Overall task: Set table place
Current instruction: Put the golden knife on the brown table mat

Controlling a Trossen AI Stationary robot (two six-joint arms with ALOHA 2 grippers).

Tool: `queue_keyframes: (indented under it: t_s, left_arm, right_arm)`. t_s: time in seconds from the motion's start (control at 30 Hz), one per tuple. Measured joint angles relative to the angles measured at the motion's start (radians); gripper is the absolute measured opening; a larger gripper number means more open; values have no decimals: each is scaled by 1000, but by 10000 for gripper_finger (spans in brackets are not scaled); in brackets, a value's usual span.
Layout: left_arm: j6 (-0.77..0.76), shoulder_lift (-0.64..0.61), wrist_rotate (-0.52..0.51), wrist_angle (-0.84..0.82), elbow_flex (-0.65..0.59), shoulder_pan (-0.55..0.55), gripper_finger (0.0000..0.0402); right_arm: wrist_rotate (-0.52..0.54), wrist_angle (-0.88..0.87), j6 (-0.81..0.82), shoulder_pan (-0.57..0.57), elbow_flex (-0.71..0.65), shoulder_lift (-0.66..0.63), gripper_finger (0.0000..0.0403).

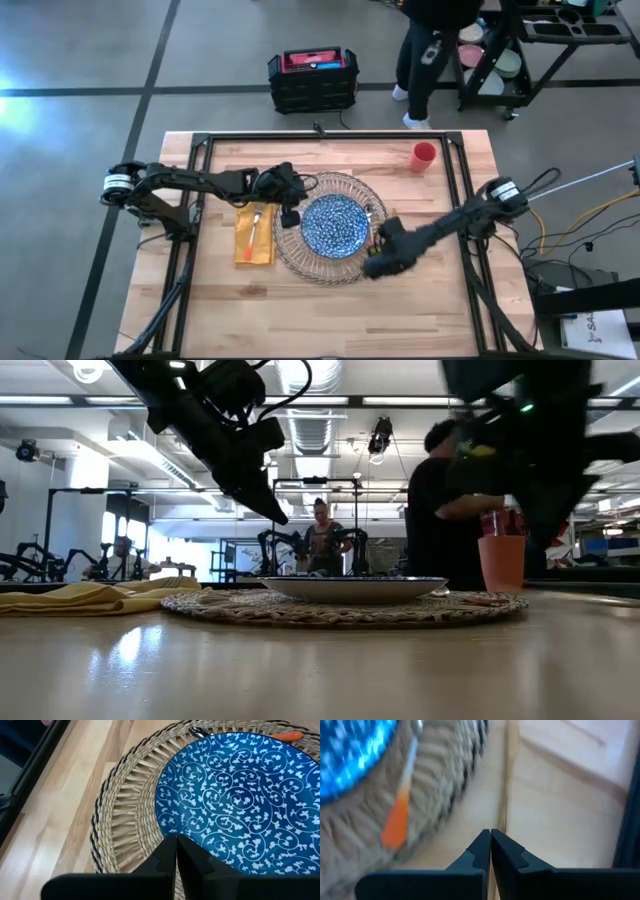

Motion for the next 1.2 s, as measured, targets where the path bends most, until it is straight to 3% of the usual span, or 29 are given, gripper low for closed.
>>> queue_keyframes:
  t_s: [0.17,0.57,0.63,0.73,0.8,0.9,1.07,1.2]
  left_arm:
    - [22,0,0,7,0,0,0]
    - [43,0,2,23,-6,0,0]
    - [70,10,31,78,-18,0,0]
    - [123,55,163,193,-11,0,0]
    - [135,107,226,202,34,-2,0]
    - [101,200,235,156,121,-6,0]
    - [22,348,234,76,260,-37,0]
    - [25,417,219,-45,352,-73,0]
  right_arm:
    - [24,62,-126,-82,-1,-3,1]
    - [86,-9,-215,-25,-10,-3,0]
    - [62,-13,-175,13,-10,-3,0]
    - [67,-29,-61,100,-10,-8,0]
    - [93,-48,28,167,-10,-15,0]
    - [110,-51,153,244,-26,-21,0]
    - [30,-19,251,240,-112,-21,0]
    - [29,-23,310,182,-186,-28,8]
